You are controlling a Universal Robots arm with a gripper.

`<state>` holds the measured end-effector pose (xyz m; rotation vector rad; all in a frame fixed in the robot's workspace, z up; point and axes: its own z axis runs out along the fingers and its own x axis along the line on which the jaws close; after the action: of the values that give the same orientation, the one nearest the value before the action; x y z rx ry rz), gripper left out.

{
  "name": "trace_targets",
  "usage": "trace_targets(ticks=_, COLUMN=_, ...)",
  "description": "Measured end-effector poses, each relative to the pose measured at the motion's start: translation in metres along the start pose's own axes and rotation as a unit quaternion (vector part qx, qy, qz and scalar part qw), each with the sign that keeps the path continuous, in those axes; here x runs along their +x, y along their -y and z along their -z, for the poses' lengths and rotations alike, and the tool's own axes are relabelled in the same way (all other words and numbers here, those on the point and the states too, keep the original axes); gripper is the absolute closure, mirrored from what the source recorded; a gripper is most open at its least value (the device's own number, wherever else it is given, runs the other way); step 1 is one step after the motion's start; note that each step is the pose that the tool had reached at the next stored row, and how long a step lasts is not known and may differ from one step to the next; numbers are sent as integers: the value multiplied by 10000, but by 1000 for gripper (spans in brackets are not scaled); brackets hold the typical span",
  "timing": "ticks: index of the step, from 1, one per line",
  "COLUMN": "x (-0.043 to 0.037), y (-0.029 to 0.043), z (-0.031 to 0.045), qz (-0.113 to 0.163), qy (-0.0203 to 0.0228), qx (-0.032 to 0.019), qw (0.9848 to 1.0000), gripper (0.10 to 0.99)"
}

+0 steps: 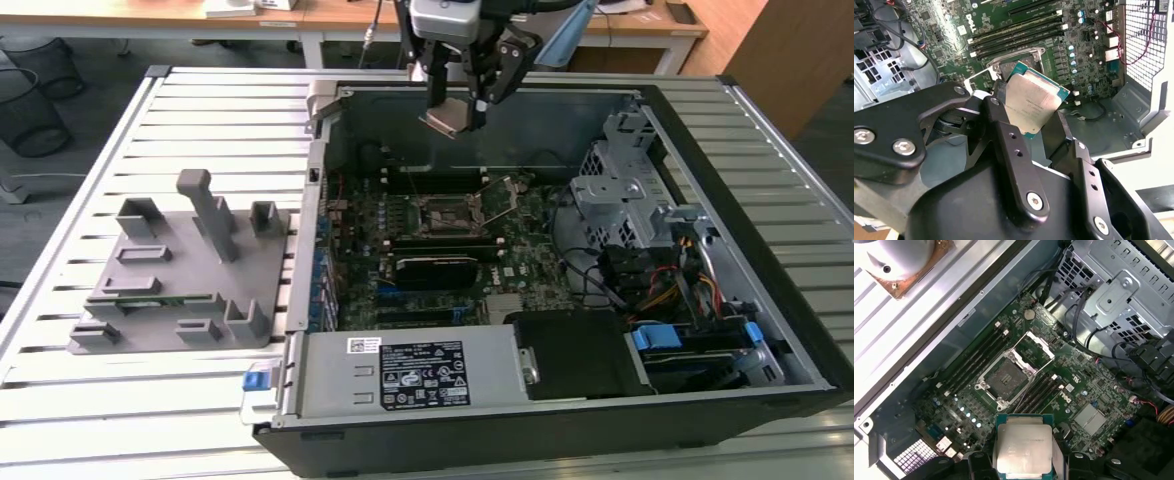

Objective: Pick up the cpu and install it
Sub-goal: 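Place the cpu into insertion slot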

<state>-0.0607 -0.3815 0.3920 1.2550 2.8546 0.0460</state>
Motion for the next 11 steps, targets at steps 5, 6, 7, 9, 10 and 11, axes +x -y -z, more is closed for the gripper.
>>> trace_targets(ticks=5, x=0, y=0, z=-1, qz=-150, qy=6, qx=1, qw=9999, gripper=561)
trace_targets(ticks=6, x=0, y=0, z=-2, qz=-201, qy=7, qx=2, qw=9998, gripper=561)
trace_targets(ticks=7, x=0, y=0, z=-2, qz=-226, qy=8, qx=2, qw=9997, gripper=561)
trace_targets(ticks=9, x=0, y=0, z=-2, qz=-278, qy=10, qx=3, qw=9996, gripper=561)
trace_targets(ticks=10, x=0, y=0, z=-3, qz=-301, qy=11, qx=3, qw=9995, gripper=561)
trace_targets(ticks=11, x=0, y=0, z=-3, qz=-325, qy=12, qx=3, qw=9995, gripper=561)
